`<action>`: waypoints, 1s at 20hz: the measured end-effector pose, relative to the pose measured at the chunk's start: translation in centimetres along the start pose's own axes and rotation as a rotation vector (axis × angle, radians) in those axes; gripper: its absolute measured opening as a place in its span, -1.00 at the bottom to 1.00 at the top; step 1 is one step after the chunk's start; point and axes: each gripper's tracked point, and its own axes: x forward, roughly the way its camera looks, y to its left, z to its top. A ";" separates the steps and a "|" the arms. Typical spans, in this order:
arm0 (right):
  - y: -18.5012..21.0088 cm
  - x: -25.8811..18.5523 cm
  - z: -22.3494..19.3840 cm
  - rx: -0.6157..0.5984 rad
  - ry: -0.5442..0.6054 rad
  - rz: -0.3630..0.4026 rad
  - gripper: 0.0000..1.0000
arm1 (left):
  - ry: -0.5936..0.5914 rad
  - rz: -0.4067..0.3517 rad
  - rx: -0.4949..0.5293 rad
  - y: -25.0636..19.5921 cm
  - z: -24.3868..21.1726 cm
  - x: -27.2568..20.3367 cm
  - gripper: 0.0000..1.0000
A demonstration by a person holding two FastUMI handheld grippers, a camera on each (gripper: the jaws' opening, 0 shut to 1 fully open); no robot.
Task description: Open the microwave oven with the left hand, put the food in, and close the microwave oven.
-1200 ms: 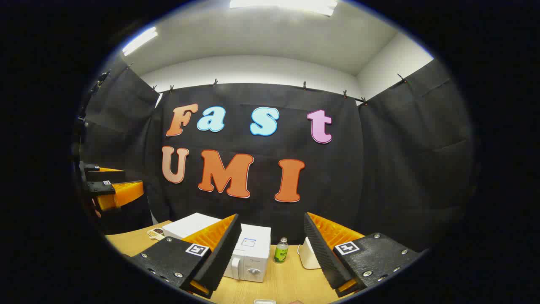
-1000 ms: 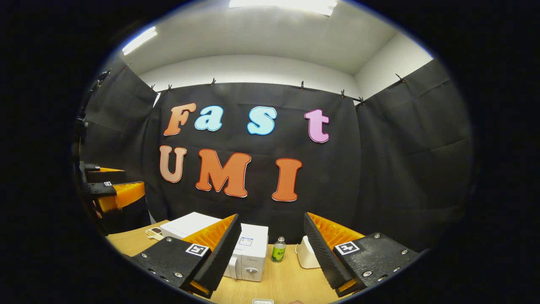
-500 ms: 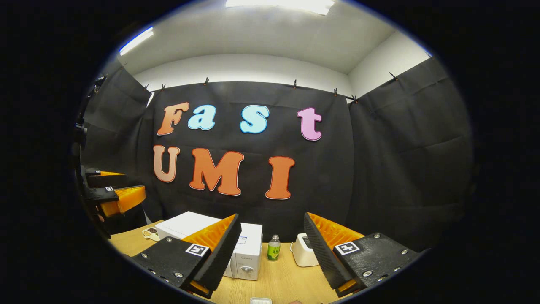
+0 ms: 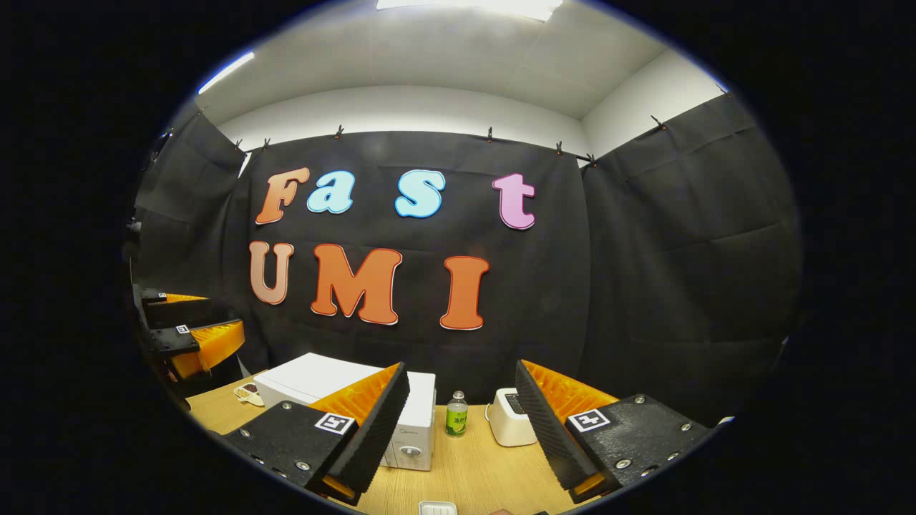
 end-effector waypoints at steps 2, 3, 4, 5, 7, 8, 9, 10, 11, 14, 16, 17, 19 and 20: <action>-0.3 -0.3 -0.7 0.002 0.015 -0.004 0.85 | 0.003 -0.006 0.005 -0.6 -0.5 0.1 1.00; -0.4 -0.5 -1.1 0.000 0.021 -0.006 0.86 | 0.008 -0.008 0.007 -1.0 -0.9 0.2 1.00; -0.6 -0.7 -1.3 -0.004 0.028 -0.007 0.86 | 0.016 -0.011 0.010 -1.3 -1.3 0.3 1.00; -0.8 -0.8 -1.7 -0.009 0.035 -0.011 0.85 | 0.025 -0.015 0.013 -1.7 -1.8 0.4 1.00; -1.2 -1.2 -2.3 -0.014 0.043 -0.016 0.86 | 0.043 -0.026 0.013 -2.7 -2.7 0.9 0.99; -1.5 -1.5 -2.8 -0.011 0.051 -0.019 0.86 | 0.051 -0.032 0.012 -3.3 -3.1 1.1 0.99; -1.7 -1.7 -3.2 -0.005 0.063 -0.023 0.86 | 0.058 -0.040 0.009 -3.9 -3.5 1.4 0.99; -2.0 -2.0 -3.7 0.005 0.076 -0.026 0.86 | 0.067 -0.047 0.007 -4.6 -4.0 1.6 1.00; -2.1 -2.2 -4.1 0.013 0.083 -0.027 0.86 | 0.072 -0.048 0.012 -5.0 -4.4 1.9 1.00; -2.9 -2.7 -4.8 0.014 0.092 -0.033 0.86 | 0.095 -0.047 0.018 -6.5 -6.1 2.6 0.99; -3.7 -3.0 -5.2 0.003 0.091 -0.041 0.86 | 0.110 -0.051 0.013 -7.4 -7.1 3.0 0.99; -4.0 -3.0 -5.5 0.002 0.094 -0.044 0.86 | 0.118 -0.051 0.011 -7.8 -7.8 3.1 0.99; -4.4 -3.2 -6.3 0.008 0.102 -0.041 0.86 | 0.134 -0.058 -0.005 -8.6 -9.0 3.6 0.99; -4.6 -3.2 -6.6 0.008 0.104 -0.039 0.87 | 0.142 -0.061 -0.013 -9.1 -9.4 3.9 1.00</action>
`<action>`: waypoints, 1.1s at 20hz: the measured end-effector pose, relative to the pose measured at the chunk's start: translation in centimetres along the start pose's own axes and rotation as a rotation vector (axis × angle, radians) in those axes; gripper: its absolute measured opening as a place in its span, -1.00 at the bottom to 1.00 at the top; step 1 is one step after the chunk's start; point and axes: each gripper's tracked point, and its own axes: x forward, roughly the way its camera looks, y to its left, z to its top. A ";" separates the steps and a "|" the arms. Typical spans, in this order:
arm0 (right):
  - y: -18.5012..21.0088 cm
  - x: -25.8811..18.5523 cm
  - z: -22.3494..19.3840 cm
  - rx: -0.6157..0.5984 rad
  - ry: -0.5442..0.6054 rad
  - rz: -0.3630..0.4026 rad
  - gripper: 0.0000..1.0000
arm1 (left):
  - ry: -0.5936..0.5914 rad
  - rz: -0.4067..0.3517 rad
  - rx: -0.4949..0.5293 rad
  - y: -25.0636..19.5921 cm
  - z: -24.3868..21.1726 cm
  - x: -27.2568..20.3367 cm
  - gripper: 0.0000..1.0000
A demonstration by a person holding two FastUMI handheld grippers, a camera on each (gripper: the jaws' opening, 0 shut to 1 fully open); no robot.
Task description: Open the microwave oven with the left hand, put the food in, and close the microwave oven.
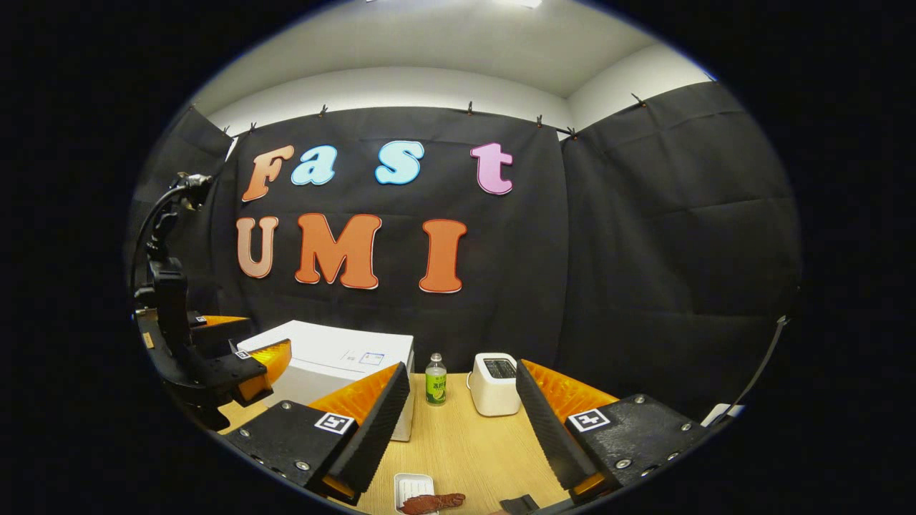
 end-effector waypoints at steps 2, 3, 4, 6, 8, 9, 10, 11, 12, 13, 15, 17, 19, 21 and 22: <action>-0.3 0.1 -0.3 -0.003 -0.001 0.004 0.87 | 0.013 0.008 0.007 -0.2 -0.9 0.7 0.87; -0.4 0.1 -0.4 -0.004 -0.004 0.005 0.87 | 0.023 0.015 0.015 -0.4 -1.4 1.1 0.99; -0.5 0.3 -0.5 -0.005 -0.007 0.008 0.86 | 0.028 0.016 0.017 -0.7 -1.9 1.4 1.00; -0.7 0.6 -0.8 -0.007 -0.016 0.014 0.87 | 0.041 0.002 0.017 -1.7 -2.8 2.0 0.87; -1.0 0.8 -1.1 -0.008 -0.028 0.014 0.86 | 0.054 -0.007 0.022 -2.3 -4.0 2.6 1.00; -1.1 0.9 -1.2 -0.009 -0.031 0.015 0.85 | 0.057 -0.012 0.022 -2.7 -4.5 2.9 0.89; -1.2 1.1 -1.5 -0.010 -0.033 0.016 0.87 | 0.064 -0.016 0.019 -3.0 -5.0 3.2 0.99; -1.4 1.2 -1.7 -0.011 -0.035 0.017 0.86 | 0.068 -0.019 0.017 -3.3 -5.5 3.5 1.00; -1.6 1.3 -1.9 -0.013 -0.034 0.017 0.87 | 0.075 -0.019 0.015 -3.6 -6.2 3.9 1.00; -1.7 1.5 -2.1 -0.013 -0.033 0.015 0.87 | 0.080 -0.024 0.011 -3.9 -6.8 4.3 0.87; -2.1 1.9 -2.5 -0.010 -0.026 0.014 0.87 | 0.112 -0.025 0.010 -4.6 -8.5 5.0 1.00; -2.5 2.2 -2.8 -0.008 -0.023 0.009 0.87 | 0.143 -0.033 0.008 -5.2 -10.1 5.7 1.00; -2.9 2.5 -3.1 -0.010 -0.022 -0.001 0.87 | 0.175 -0.033 0.008 -5.5 -12.1 6.5 0.87; -3.1 2.8 -3.5 -0.007 -0.016 -0.008 0.86 | 0.204 -0.016 0.011 -5.3 -14.0 7.3 1.00; -3.2 2.8 -3.7 -0.006 -0.013 -0.011 0.86 | 0.218 0.007 0.014 -5.0 -14.9 7.7 0.89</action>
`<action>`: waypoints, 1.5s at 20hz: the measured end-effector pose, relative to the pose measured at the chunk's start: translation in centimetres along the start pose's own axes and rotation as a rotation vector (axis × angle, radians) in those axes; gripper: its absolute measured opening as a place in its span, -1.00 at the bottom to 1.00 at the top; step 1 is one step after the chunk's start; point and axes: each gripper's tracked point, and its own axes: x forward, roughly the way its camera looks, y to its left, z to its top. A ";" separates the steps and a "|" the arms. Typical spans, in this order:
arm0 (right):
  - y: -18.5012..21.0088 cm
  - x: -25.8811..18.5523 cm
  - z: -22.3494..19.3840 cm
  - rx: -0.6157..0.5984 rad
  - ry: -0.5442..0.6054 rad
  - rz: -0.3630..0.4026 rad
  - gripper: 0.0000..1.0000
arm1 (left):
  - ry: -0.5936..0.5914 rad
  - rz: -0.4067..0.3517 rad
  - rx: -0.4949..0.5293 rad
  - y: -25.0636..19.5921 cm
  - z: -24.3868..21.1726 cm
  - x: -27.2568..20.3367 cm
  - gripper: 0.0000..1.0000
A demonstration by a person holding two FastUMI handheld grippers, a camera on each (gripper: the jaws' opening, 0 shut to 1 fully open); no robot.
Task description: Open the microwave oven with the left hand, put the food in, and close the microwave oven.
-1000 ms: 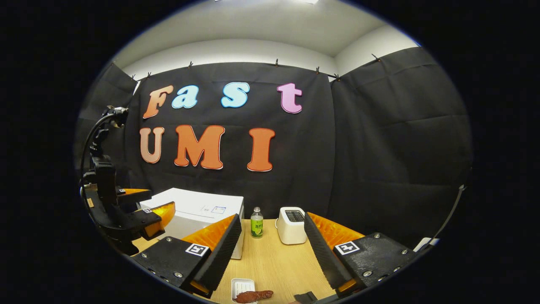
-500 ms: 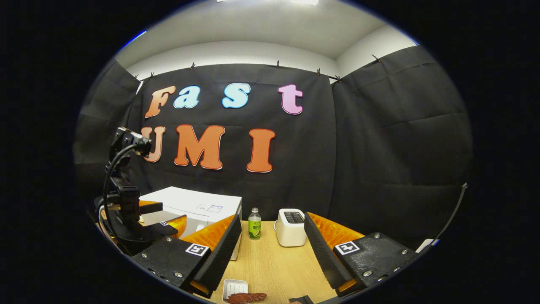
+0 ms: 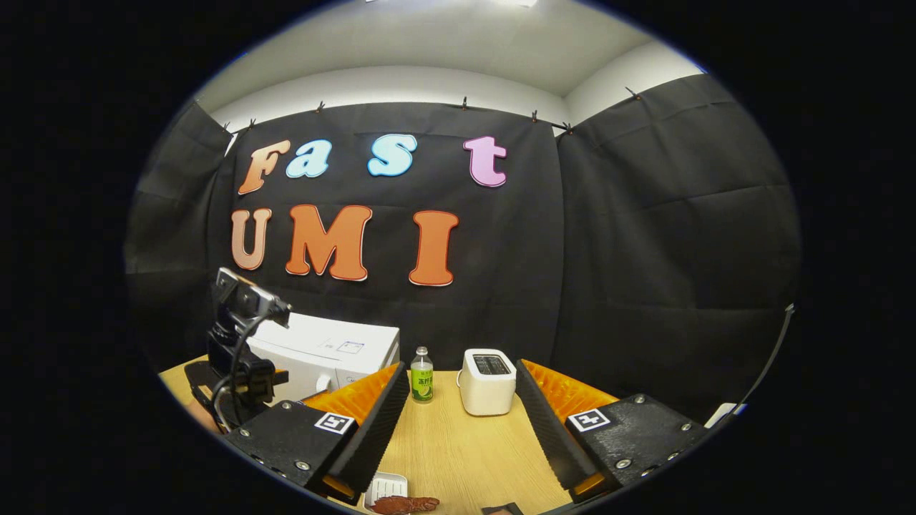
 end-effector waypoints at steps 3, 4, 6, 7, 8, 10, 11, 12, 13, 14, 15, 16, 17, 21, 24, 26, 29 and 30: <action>-0.1 0.3 -0.3 -0.010 0.009 -0.007 0.86 | 0.017 0.032 0.001 -0.1 -1.7 1.5 1.00; 0.0 0.4 -0.5 -0.016 0.013 -0.006 0.86 | 0.039 0.022 0.008 -0.4 -2.5 2.1 0.89; 0.2 0.5 -0.8 -0.037 0.017 -0.006 0.86 | 0.068 0.003 -0.001 -1.4 -3.5 3.1 0.87; 0.2 0.5 -0.7 -0.048 0.016 -0.009 0.86 | 0.076 0.000 -0.008 -1.6 -3.8 3.6 1.00; 0.1 0.6 -0.8 -0.055 0.016 -0.013 0.86 | 0.083 -0.003 -0.018 -1.9 -4.2 4.1 0.87; -0.3 0.5 -0.7 -0.062 0.017 -0.030 0.86 | 0.110 0.007 -0.023 -2.0 -4.9 5.1 0.87; -0.4 0.4 -0.8 -0.065 0.021 -0.033 0.86 | 0.111 0.010 -0.019 -1.9 -4.9 5.4 0.86; -0.7 0.3 -1.1 -0.070 0.028 -0.040 0.84 | 0.102 0.013 -0.017 -1.9 -4.7 5.5 0.83; -0.9 0.2 -1.2 -0.073 0.033 -0.045 0.84 | 0.093 0.017 -0.016 -1.8 -4.5 5.7 0.77; -1.1 0.2 -1.3 -0.076 0.038 -0.050 0.84 | 0.084 0.024 -0.010 -1.6 -4.3 6.0 0.63; -1.2 0.0 -1.5 -0.080 0.043 -0.054 0.84 | 0.077 0.036 -0.002 -1.3 -4.1 6.2 0.57; -1.3 -0.1 -1.6 -0.085 0.045 -0.058 0.84 | 0.076 0.047 0.009 -0.8 -4.1 6.4 0.39; -1.6 -0.3 -1.6 -0.090 0.043 -0.065 0.84 | 0.083 0.029 0.010 -1.1 -4.3 6.7 0.04; -2.4 -1.0 -2.0 -0.086 0.052 -0.082 0.84 | 0.102 0.024 0.039 -1.2 -4.3 7.0 -0.24; -2.7 -1.2 -2.5 -0.075 0.068 -0.085 0.84 | 0.115 0.037 -0.014 -1.0 -4.8 7.1 -0.37; -2.8 -1.3 -2.9 -0.076 0.080 -0.087 0.84 | 0.129 0.021 -0.057 -1.2 -4.6 6.9 -0.51; -2.6 -1.6 -3.4 -0.075 0.096 -0.076 0.84 | 0.145 0.021 -0.048 -1.1 -4.8 6.7 -0.58; -2.7 -1.8 -3.5 -0.079 0.099 -0.073 0.84 | 0.144 0.027 -0.050 -1.1 -4.9 6.6 -0.58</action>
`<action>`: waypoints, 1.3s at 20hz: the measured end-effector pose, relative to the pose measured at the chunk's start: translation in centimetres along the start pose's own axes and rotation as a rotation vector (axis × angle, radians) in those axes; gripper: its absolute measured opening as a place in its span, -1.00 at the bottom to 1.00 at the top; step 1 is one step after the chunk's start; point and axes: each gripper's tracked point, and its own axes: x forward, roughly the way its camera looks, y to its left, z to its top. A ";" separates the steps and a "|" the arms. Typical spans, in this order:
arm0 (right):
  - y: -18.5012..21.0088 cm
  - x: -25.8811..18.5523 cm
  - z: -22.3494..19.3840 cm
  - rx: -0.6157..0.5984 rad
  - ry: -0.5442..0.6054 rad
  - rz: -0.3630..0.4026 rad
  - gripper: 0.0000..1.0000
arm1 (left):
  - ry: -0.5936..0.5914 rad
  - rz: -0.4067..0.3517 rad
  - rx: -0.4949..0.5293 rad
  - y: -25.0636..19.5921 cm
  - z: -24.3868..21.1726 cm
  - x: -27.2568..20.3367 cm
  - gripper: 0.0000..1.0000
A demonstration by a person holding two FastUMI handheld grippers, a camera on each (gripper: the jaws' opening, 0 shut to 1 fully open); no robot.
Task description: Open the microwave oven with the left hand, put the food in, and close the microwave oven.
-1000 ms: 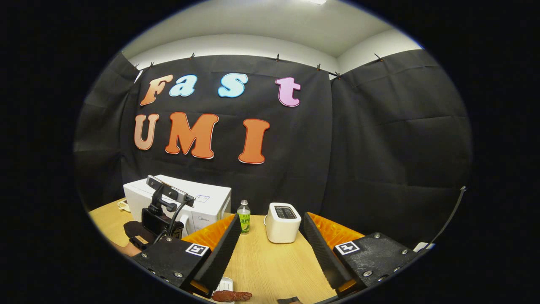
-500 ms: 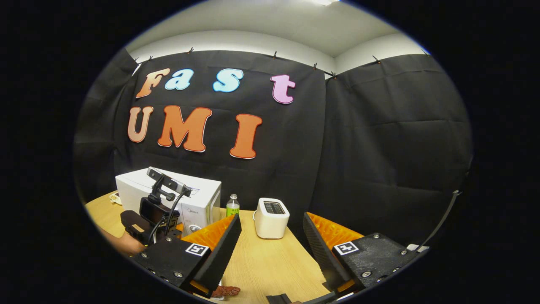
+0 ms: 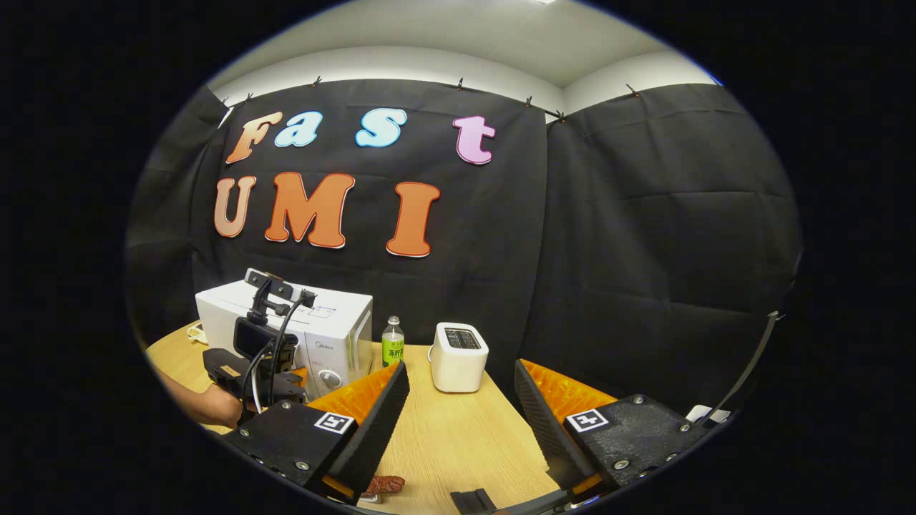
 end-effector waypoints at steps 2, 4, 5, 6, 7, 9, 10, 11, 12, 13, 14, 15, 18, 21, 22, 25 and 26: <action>-0.3 -0.1 -0.6 -0.023 0.010 -0.001 0.84 | 0.020 -0.010 -0.014 0.0 0.0 -0.1 -0.65; -0.2 -0.1 -0.8 -0.033 0.012 0.004 0.84 | 0.045 -0.037 -0.042 -0.2 -0.3 -0.5 -0.78; 0.0 -0.1 -0.8 -0.030 0.015 0.011 0.84 | 0.049 -0.031 -0.046 0.0 -1.0 -1.5 -0.67; 0.1 0.0 -0.9 -0.025 0.016 0.015 0.84 | 0.033 -0.023 -0.035 0.0 -1.4 -2.7 -0.67; 0.3 0.2 -0.9 -0.018 0.018 0.018 0.84 | 0.002 -0.016 -0.011 0.2 -1.5 -4.0 -0.67; 0.5 0.3 -1.3 -0.006 0.029 0.028 0.84 | -0.010 -0.012 0.025 0.9 -2.7 -6.3 -0.68; 0.7 0.5 -1.6 -0.001 0.033 0.037 0.84 | -0.004 -0.015 0.016 1.3 -3.3 -7.4 -0.68; 1.1 0.6 -1.9 -0.001 0.039 0.047 0.84 | 0.007 -0.016 0.006 1.7 -3.8 -8.6 -0.78; 1.4 0.7 -2.4 -0.003 0.049 0.058 0.84 | 0.017 -0.015 -0.004 2.2 -4.4 -9.7 -0.69; 1.9 0.7 -2.8 -0.007 0.061 0.073 0.84 | 0.024 -0.011 -0.016 2.7 -4.9 -10.6 -0.68; 2.4 0.7 -3.2 -0.009 0.070 0.091 0.84 | 0.030 -0.004 -0.021 3.2 -5.3 -11.6 -0.68; 3.0 0.7 -3.5 -0.012 0.078 0.111 0.84 | 0.029 0.008 -0.022 3.8 -5.7 -12.4 -0.68; 4.4 0.9 -4.1 -0.020 0.091 0.167 0.84 | 0.030 0.037 -0.040 5.6 -6.8 -14.8 -0.78; 6.1 1.2 -4.6 -0.026 0.103 0.226 0.84 | 0.037 0.067 -0.052 7.0 -7.9 -16.5 -0.68; 6.6 1.3 -4.8 -0.027 0.106 0.242 0.84 | 0.040 0.082 -0.047 7.6 -8.2 -17.0 -0.69; 7.9 1.6 -5.2 -0.034 0.115 0.274 0.84 | 0.048 0.111 -0.051 9.4 -8.9 -18.4 -0.69; 8.3 1.7 -5.4 -0.035 0.121 0.282 0.84 | 0.046 0.123 -0.046 9.9 -9.1 -18.8 -0.69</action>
